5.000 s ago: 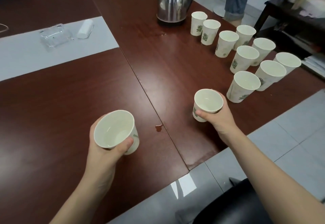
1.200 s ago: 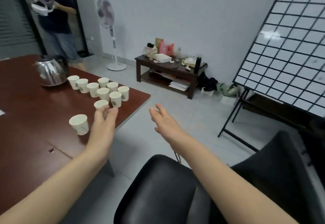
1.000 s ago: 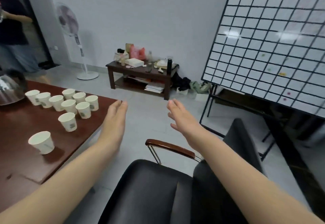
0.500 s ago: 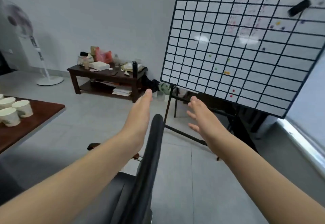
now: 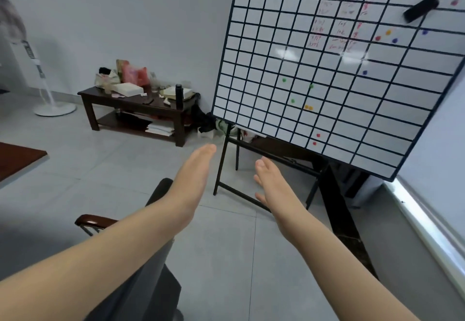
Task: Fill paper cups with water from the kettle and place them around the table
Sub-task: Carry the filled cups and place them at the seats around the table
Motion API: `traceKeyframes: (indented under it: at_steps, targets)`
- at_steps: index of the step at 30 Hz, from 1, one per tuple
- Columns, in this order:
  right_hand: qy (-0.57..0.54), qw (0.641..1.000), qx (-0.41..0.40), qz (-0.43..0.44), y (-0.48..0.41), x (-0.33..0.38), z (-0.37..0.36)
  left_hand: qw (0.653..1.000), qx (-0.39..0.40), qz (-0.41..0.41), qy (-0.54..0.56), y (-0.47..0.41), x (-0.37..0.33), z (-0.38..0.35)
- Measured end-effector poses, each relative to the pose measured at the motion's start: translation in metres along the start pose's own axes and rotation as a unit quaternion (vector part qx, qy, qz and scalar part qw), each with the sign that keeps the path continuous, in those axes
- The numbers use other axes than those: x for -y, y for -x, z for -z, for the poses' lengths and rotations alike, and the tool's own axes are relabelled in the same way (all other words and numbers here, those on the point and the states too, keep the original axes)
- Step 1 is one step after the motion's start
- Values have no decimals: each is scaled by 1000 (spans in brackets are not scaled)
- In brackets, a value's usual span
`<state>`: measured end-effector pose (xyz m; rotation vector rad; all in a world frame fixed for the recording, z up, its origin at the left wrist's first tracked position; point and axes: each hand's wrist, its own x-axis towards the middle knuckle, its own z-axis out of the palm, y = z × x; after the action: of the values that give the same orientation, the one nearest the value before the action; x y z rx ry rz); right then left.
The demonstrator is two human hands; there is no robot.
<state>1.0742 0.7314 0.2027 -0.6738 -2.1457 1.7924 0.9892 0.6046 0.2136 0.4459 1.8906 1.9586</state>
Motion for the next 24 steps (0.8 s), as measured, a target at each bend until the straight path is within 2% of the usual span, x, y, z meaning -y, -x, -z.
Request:
traceKeyframes:
  at_steps: [11,15,24]
  targets:
    - [37,998,43,-4,-223,19,11,998,-58,-4,-22,-205,0,-3]
    - [45,997,63,24,-300,38,2,995,-98,4,-14,-272,-4,11]
    - [61,981,181,34,-452,53,-86,973,-230,14,9,-394,12,83]
